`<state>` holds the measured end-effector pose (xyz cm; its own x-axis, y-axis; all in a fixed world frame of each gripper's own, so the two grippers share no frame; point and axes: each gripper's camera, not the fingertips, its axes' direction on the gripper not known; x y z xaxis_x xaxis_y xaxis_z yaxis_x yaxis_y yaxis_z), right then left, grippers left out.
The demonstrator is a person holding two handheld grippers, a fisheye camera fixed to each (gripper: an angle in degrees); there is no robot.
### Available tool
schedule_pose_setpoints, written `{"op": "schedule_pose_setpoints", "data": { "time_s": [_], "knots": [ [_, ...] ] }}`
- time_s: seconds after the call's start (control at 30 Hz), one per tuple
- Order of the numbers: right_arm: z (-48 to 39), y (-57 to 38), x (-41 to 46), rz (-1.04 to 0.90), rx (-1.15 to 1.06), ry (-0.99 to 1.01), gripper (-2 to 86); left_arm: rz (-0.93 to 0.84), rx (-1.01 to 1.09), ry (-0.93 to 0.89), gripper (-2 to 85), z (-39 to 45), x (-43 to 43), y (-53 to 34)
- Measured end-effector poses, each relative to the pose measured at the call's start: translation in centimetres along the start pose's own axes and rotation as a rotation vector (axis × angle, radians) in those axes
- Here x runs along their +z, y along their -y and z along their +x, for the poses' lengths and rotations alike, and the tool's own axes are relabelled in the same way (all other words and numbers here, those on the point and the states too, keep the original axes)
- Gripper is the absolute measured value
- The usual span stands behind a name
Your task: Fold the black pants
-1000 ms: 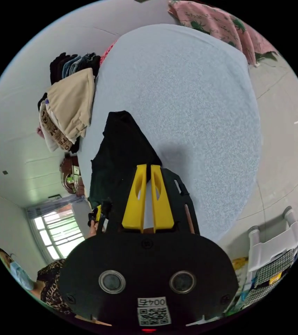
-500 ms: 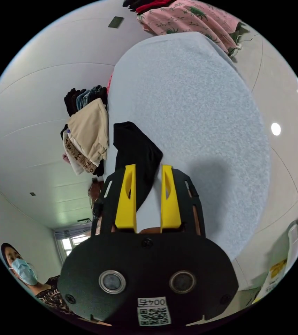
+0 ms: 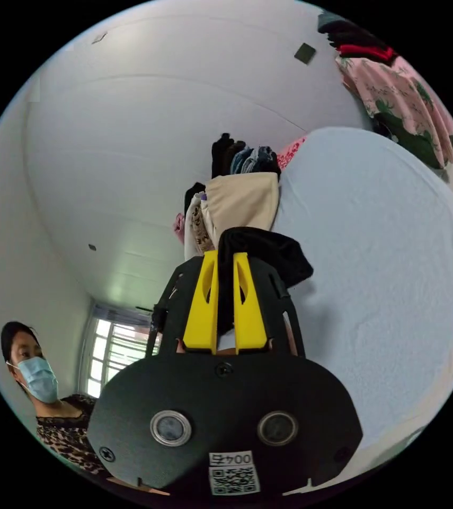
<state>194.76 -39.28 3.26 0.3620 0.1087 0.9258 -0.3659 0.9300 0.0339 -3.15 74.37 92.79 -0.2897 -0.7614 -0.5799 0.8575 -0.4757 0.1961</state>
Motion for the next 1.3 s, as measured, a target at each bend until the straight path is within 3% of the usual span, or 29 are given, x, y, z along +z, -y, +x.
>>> {"op": "schedule_pose_setpoints", "data": {
  "time_s": [0.27,0.37,0.8,1.0,1.13,1.3],
  "knots": [
    [8.0,-8.9,-3.6,-0.079,0.366,-0.15,5.3,-0.168,-0.349,0.099,2.2,-5.4,-3.4,-8.7],
    [9.7,-10.1,-3.5,-0.115,0.456,-0.172,5.3,-0.141,-0.502,0.085,2.0,-8.1,-4.7,-11.3],
    [-3.9,4.8,6.4,-0.137,0.052,-0.075,5.3,-0.076,-0.026,0.079,2.5,6.7,-2.8,3.5],
    [1.0,2.0,7.9,-0.174,0.131,-0.198,5.4,-0.102,-0.168,0.07,2.5,3.3,-2.0,0.9],
    [9.9,-4.5,7.9,-0.182,0.364,-0.288,5.4,-0.173,-0.374,0.13,2.4,-3.3,-2.1,-4.0],
    [12.7,-9.8,8.5,-0.138,0.451,-0.194,5.3,-0.178,-0.435,0.161,2.2,-4.1,-3.2,-6.1]
  ]
}}
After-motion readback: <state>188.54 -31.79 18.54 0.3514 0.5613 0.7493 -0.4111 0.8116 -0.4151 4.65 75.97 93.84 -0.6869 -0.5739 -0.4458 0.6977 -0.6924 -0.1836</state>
